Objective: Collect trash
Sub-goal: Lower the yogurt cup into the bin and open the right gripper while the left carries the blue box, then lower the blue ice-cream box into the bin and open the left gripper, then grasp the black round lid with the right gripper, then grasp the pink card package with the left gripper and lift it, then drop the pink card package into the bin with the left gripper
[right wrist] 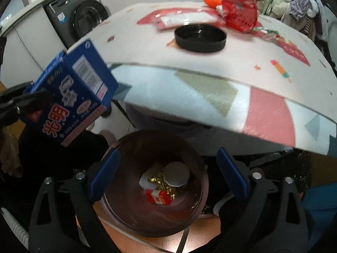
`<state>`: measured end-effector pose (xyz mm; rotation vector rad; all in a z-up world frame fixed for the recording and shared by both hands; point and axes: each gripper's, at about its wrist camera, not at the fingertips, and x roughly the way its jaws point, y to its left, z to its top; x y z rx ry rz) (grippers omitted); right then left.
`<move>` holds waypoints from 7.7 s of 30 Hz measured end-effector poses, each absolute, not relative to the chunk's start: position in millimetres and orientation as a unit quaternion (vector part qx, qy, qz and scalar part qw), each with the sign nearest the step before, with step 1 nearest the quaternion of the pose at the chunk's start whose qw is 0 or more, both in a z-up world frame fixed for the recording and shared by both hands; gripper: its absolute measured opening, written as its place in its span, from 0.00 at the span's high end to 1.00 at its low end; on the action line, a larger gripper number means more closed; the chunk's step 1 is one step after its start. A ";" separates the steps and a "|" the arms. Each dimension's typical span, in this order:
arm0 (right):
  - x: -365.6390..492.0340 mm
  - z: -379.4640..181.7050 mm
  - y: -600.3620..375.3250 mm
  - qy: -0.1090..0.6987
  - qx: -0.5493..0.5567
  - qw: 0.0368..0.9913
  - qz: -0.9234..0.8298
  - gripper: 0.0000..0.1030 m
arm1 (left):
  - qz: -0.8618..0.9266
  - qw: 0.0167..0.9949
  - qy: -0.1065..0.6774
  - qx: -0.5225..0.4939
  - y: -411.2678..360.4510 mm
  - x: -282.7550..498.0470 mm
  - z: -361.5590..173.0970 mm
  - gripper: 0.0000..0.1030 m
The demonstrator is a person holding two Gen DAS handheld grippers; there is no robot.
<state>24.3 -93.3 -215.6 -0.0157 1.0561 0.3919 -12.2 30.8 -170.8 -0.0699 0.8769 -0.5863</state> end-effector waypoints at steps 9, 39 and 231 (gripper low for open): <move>34.8 -177.2 -136.6 0.417 0.001 0.895 0.158 0.06 | -0.297 0.858 0.419 -0.004 24.1 -8.6 -178.3 0.61; 24.5 -183.0 -137.6 0.380 -0.014 0.913 0.147 0.06 | -0.290 0.835 0.464 0.058 -5.3 -9.6 -213.5 0.60; 28.0 -120.8 -159.2 0.331 0.043 0.939 0.081 0.10 | -0.352 0.773 0.527 -0.018 4.1 3.4 -175.1 0.93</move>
